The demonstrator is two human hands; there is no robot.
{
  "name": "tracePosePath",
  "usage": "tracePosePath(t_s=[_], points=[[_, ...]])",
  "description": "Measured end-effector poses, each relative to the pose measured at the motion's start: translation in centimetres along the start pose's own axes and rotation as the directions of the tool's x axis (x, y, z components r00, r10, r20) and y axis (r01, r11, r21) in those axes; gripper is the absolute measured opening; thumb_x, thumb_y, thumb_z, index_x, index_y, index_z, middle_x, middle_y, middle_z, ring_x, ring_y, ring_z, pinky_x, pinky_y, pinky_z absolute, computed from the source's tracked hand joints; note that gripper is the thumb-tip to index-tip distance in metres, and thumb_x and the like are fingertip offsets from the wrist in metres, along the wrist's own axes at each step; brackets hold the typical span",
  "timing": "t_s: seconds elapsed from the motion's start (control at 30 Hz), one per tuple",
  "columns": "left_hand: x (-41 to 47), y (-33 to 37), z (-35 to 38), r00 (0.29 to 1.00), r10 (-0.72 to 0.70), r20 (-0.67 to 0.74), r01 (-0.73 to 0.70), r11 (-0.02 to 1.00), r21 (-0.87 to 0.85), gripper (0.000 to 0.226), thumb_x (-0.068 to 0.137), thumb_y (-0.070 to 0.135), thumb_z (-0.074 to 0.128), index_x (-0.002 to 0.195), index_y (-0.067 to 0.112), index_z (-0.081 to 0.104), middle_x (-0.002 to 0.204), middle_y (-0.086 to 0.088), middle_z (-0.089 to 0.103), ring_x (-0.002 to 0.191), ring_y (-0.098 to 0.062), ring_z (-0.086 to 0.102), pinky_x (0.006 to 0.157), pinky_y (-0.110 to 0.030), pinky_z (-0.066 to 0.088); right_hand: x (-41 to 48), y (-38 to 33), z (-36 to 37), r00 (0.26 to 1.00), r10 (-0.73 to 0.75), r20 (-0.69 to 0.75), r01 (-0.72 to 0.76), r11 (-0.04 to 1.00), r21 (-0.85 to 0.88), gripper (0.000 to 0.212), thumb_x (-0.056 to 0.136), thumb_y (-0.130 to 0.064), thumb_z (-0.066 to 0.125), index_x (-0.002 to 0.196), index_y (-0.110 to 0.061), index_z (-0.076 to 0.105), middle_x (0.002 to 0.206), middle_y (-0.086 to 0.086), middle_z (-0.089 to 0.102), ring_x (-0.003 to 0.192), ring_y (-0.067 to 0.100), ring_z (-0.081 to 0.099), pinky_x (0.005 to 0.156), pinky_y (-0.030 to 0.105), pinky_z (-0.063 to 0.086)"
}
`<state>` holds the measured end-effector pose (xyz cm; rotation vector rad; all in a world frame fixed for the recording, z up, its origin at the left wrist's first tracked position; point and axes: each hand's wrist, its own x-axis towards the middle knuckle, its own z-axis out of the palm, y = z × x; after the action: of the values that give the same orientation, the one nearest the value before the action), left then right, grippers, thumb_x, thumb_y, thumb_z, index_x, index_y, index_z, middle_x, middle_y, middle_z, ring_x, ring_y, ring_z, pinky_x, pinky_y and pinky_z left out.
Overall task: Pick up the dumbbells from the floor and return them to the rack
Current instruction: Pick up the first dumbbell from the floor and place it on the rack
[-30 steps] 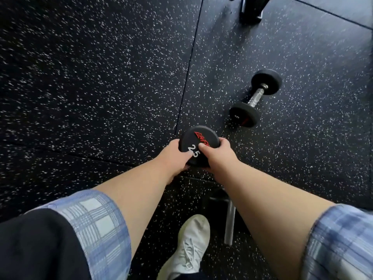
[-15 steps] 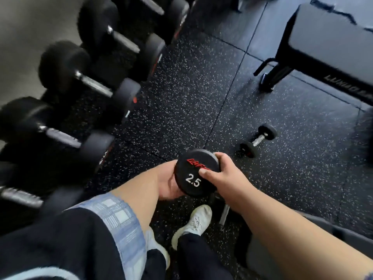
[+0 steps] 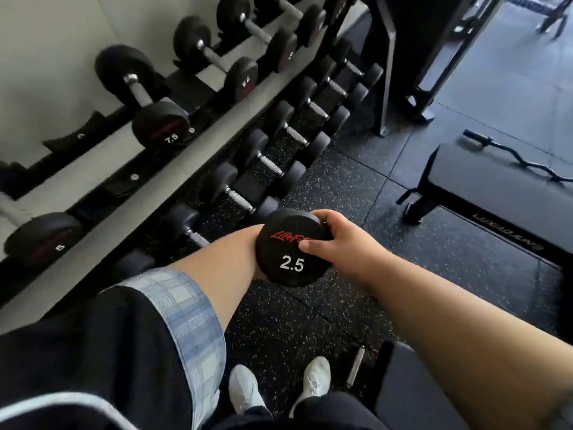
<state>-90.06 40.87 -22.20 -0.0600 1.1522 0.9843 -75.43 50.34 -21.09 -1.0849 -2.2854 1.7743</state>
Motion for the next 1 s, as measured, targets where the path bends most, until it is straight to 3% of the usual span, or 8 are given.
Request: tracePosePath(t_s=[0.1, 0.23, 0.4, 0.53, 0.63, 0.77, 0.93, 1.0], points=[[-3.4, 1.0, -1.4, 0.983, 0.096, -0.159, -0.1, 0.995, -0.018, 0.035, 0.1, 0.018, 0.041, 0.08, 0.002, 0.065, 0.055, -0.014, 0.071, 0.046, -0.022, 0.07, 0.039, -0.026, 0.054, 0.1, -4.3, 0.7, 0.995, -0.077, 0.056, 0.076, 0.997, 0.016, 0.044, 0.059, -0.046, 0.079, 0.099, -0.052, 0.061, 0.095, -0.019, 0.073, 0.085, 0.003, 0.07, 0.079, 0.033, 0.058], [-9.3, 0.7, -2.9, 0.924, 0.138, -0.357, -0.184, 0.978, -0.097, 0.035, 0.101, 0.021, 0.041, 0.127, 0.003, 0.056, 0.122, -0.015, 0.065, 0.109, -0.029, 0.063, 0.094, -0.034, 0.047, 0.0, -8.7, 2.7, 0.964, -0.158, 0.213, 0.158, 0.987, 0.014, 0.046, 0.056, -0.046, 0.081, 0.099, -0.043, 0.065, 0.093, -0.012, 0.076, 0.085, 0.008, 0.072, 0.081, 0.036, 0.058], [-15.8, -2.5, -5.7, 0.759, 0.299, -0.578, -0.419, 0.905, -0.081, 0.045, 0.097, 0.02, 0.044, 0.139, 0.007, 0.047, 0.142, -0.016, 0.052, 0.116, -0.031, 0.058, 0.088, -0.039, 0.047, -0.9, -13.2, 6.9, 0.871, -0.259, 0.418, 0.311, 0.948, -0.062, 0.048, 0.055, -0.051, 0.08, 0.099, -0.046, 0.064, 0.089, -0.014, 0.075, 0.08, 0.005, 0.072, 0.07, 0.026, 0.057], [-19.7, -6.1, -8.0, 0.743, 0.318, -0.589, -0.526, 0.821, -0.22, 0.037, 0.1, 0.021, 0.04, 0.129, 0.003, 0.053, 0.102, -0.017, 0.069, 0.079, -0.026, 0.059, 0.07, -0.03, 0.048, -2.2, -14.8, 12.1, 0.802, -0.296, 0.519, 0.398, 0.913, -0.093, 0.043, 0.055, -0.051, 0.079, 0.096, -0.051, 0.063, 0.087, -0.014, 0.075, 0.079, 0.007, 0.071, 0.068, 0.03, 0.057], [-22.5, -8.3, -10.8, 0.777, 0.296, -0.556, -0.529, 0.786, -0.321, 0.026, 0.096, 0.029, 0.048, 0.102, 0.007, 0.061, 0.086, -0.014, 0.065, 0.089, -0.028, 0.061, 0.085, -0.03, 0.051, -2.9, -15.5, 16.5, 0.744, -0.301, 0.597, 0.431, 0.898, -0.084, 0.038, 0.061, -0.047, 0.077, 0.096, -0.053, 0.063, 0.088, -0.015, 0.074, 0.082, 0.005, 0.071, 0.078, 0.033, 0.057], [-26.3, -10.3, -15.8, 0.759, 0.303, -0.576, -0.58, 0.716, -0.387, 0.044, 0.093, 0.03, 0.056, 0.128, 0.004, 0.054, 0.107, -0.02, 0.063, 0.114, -0.03, 0.053, 0.112, -0.038, 0.035, -2.9, -17.4, 22.6, 0.694, -0.301, 0.654, 0.432, 0.901, -0.045, 0.04, 0.065, -0.05, 0.071, 0.104, -0.05, 0.065, 0.095, -0.012, 0.075, 0.091, 0.008, 0.07, 0.09, 0.038, 0.054], [-31.6, -11.4, -24.2, 0.793, 0.317, -0.521, -0.56, 0.716, -0.417, 0.031, 0.075, 0.024, 0.07, 0.086, -0.003, 0.077, 0.089, -0.02, 0.074, 0.08, -0.03, 0.073, 0.076, -0.036, 0.059, -2.3, -21.0, 31.7, 0.682, -0.278, 0.677, 0.418, 0.907, -0.048, 0.031, 0.072, -0.046, 0.069, 0.103, -0.046, 0.067, 0.091, -0.008, 0.075, 0.087, 0.01, 0.07, 0.079, 0.031, 0.056], [-33.4, -11.3, -28.3, 0.815, 0.314, -0.488, -0.536, 0.728, -0.427, 0.03, 0.08, 0.021, 0.066, 0.092, -0.005, 0.076, 0.082, -0.019, 0.075, 0.073, -0.03, 0.074, 0.071, -0.036, 0.06, -1.9, -22.3, 35.6, 0.691, -0.261, 0.674, 0.411, 0.909, -0.07, 0.023, 0.078, -0.04, 0.069, 0.1, -0.048, 0.068, 0.089, -0.011, 0.075, 0.081, 0.007, 0.071, 0.066, 0.022, 0.057]])
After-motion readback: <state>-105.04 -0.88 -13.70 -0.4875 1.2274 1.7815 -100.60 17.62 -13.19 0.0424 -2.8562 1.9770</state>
